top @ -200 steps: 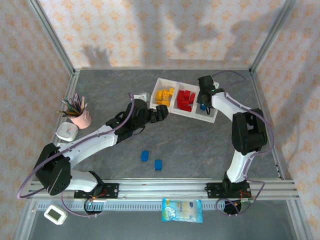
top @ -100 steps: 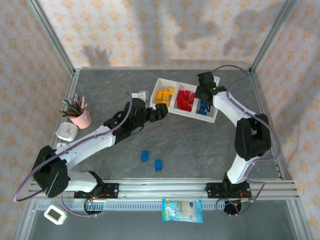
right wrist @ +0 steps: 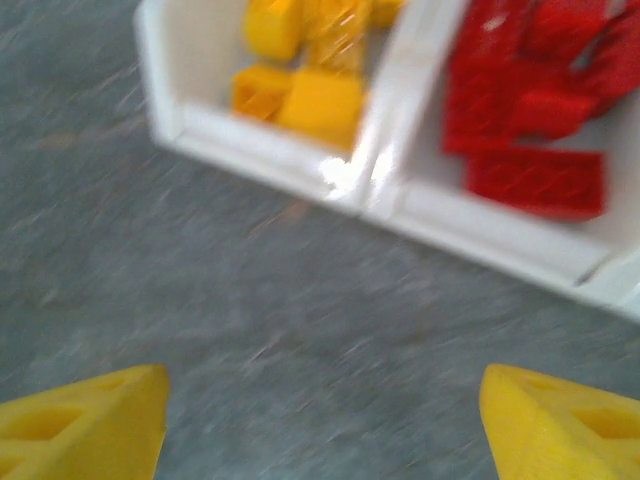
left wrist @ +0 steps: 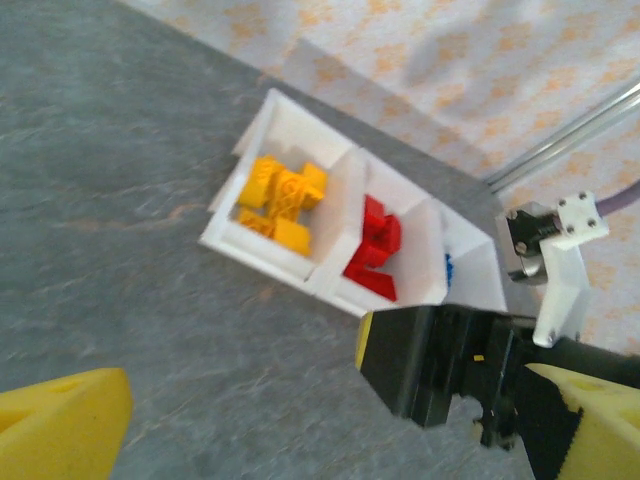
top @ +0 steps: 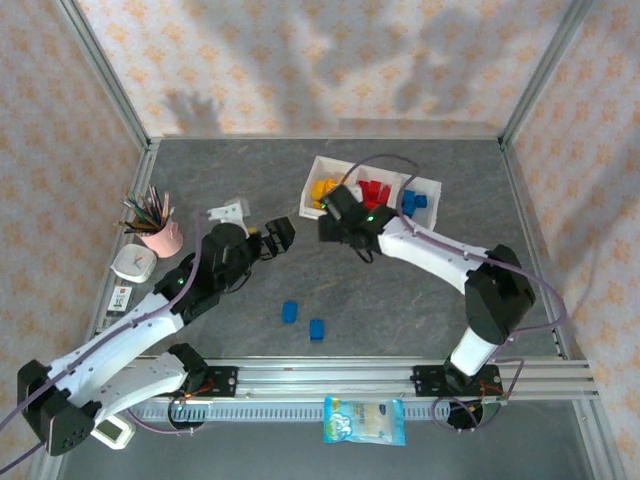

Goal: Sort the legos into containers by color
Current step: Pick up the lego from the bottom-center of the table.

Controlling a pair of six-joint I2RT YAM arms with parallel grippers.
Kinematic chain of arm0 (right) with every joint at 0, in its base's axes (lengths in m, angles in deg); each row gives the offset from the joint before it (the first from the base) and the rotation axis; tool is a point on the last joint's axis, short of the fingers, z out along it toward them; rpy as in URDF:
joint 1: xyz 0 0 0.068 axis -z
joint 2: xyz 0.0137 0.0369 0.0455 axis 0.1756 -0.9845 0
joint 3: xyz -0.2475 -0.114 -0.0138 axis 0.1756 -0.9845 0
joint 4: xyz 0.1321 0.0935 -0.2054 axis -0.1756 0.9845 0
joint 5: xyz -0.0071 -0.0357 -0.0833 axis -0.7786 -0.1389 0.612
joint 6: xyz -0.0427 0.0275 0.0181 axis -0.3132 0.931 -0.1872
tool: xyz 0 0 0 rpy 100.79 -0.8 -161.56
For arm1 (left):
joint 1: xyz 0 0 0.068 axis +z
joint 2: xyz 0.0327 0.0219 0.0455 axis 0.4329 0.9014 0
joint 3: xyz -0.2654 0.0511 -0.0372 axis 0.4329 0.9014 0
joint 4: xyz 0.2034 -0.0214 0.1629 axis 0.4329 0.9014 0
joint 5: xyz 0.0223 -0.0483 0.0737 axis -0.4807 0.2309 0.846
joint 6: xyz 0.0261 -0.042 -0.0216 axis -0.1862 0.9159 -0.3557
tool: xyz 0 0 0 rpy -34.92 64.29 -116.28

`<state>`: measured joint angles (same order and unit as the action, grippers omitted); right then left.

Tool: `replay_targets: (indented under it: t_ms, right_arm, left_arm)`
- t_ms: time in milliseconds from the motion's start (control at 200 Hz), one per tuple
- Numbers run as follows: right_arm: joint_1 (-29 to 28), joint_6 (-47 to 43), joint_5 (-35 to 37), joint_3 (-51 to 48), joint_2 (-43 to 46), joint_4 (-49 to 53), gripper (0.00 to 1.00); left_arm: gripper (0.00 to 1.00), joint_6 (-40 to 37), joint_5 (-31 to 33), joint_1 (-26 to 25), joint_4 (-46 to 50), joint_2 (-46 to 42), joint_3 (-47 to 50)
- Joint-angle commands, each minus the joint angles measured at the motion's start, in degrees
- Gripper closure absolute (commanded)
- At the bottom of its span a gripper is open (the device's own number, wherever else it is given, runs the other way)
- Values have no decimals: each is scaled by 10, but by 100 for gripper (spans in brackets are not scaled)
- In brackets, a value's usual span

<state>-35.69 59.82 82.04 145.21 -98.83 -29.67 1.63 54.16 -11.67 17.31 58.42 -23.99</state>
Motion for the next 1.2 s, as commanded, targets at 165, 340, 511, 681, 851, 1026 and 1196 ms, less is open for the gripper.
replay_targets:
  t_ms: [165, 340, 511, 681, 851, 1026, 1196]
  right_arm:
    - [-105, 79, -45, 3, -68, -15, 17]
    - [-156, 101, -49, 12, -109, -15, 16]
    - [-193, 133, -54, 13, -128, -5, 17]
    - [-223, 152, -57, 21, -147, 8, 22]
    - [-239, 172, -60, 20, -158, 12, 30]
    - [-247, 173, -63, 30, -173, 16, 40]
    - [-247, 170, -52, 41, -184, 18, 49]
  left_arm:
    - [1, 73, 83, 9, 149, -114, 45]
    - [1, 109, 101, 9, 201, -174, 61]
    - [1, 126, 108, 9, 242, -207, 65]
    - [1, 135, 116, 9, 264, -227, 64]
    - [1, 136, 113, 10, 271, -230, 64]
    - [1, 136, 112, 10, 273, -236, 63]
    - [1, 135, 108, 9, 274, -238, 62]
